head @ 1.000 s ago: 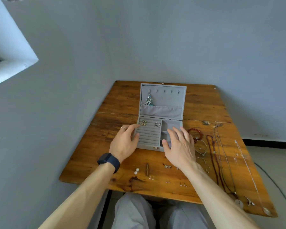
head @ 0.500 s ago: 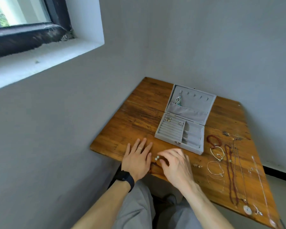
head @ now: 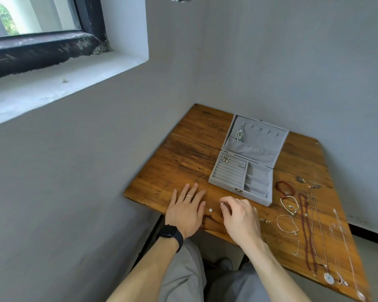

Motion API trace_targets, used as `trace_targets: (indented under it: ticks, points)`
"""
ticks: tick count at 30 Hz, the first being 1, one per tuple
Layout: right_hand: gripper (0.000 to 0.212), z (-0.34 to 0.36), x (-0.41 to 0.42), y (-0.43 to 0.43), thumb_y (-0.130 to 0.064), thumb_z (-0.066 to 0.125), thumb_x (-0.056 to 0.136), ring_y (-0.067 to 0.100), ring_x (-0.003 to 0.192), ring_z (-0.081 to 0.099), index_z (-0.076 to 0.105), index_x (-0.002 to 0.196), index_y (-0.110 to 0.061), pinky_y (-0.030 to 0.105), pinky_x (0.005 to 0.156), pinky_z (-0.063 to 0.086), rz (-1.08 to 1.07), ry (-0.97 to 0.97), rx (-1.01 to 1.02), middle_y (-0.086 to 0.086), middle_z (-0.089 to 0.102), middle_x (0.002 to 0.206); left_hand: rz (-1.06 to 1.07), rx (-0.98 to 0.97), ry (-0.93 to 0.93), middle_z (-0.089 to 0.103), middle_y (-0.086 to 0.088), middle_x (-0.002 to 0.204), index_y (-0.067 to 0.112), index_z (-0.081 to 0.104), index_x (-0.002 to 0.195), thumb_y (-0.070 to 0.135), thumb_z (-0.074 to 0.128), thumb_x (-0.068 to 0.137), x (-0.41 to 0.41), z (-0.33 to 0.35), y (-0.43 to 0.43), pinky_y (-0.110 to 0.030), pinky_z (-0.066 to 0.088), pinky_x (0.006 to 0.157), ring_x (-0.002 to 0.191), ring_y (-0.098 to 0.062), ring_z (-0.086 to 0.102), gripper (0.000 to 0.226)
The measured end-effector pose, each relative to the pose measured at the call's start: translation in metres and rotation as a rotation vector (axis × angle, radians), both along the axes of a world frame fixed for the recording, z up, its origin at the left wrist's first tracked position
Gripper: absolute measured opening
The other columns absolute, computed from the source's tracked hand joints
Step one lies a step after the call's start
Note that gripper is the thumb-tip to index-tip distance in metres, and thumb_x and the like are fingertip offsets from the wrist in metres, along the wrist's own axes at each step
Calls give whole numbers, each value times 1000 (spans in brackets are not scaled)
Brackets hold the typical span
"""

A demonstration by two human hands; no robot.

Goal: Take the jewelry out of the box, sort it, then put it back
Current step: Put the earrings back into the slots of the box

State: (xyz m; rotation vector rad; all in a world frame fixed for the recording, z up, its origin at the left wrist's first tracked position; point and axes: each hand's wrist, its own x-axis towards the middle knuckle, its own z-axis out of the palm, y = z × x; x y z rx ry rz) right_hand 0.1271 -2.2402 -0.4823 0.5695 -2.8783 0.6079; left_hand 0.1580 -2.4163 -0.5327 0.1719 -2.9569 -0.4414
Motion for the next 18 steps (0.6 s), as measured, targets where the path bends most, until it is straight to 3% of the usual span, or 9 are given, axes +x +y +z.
trace_targets:
  ticks: [4,8,12,18]
  points:
    - [15,3,14,23,-27,61,97,9,94,55,69,110,-29,19,74,39,-58,8,-200,-15,70,101,-55,34,14,30,9,161,46,37,138,62,6,101,-1,2,-5,-49,8,123,153,-18,13,50]
    - [14,-2,38,52,-25,64,96,2,94,61,70,108,-28,12,76,44,-120,-66,-398,-16,69,101,-131,35,22,35,10,157,46,51,123,71,20,97,0,5,-8,-53,10,122,151,-18,18,48]
    - [14,-11,62,72,-25,67,93,-6,90,62,70,105,-32,1,70,42,-174,-84,-470,-21,69,96,-151,86,55,41,12,153,48,60,115,65,35,97,1,7,-7,-56,9,121,150,-17,21,35]
    - [13,-23,80,84,-25,69,93,-4,89,64,70,104,-32,7,73,48,-229,-145,-580,-21,70,95,-133,183,111,51,13,144,46,66,106,56,51,96,3,6,-4,-54,8,120,146,-15,29,21]
